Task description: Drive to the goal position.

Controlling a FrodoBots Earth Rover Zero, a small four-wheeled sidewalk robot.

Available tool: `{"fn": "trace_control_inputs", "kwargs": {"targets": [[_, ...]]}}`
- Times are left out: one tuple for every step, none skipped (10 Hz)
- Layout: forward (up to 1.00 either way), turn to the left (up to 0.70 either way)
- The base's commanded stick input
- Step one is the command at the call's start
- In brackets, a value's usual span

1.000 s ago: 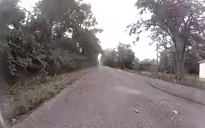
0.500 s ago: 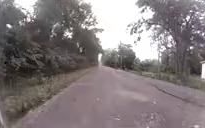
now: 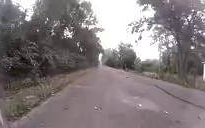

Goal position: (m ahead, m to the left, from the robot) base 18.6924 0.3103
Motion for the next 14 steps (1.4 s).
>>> {"fn": "trace_control_inputs", "kwargs": {"targets": [[0.70, 0.00], [0.70, 0.00], [0.70, 0.00], [0.70, 0.00], [0.70, 0.00], [0.70, 0.00], [0.70, 0.00], [0.70, 0.00], [0.70, 0.00], [0.70, 0.00], [0.70, 0.00], [0.70, 0.00], [0.70, 0.00], [0.70, 0.00]]}}
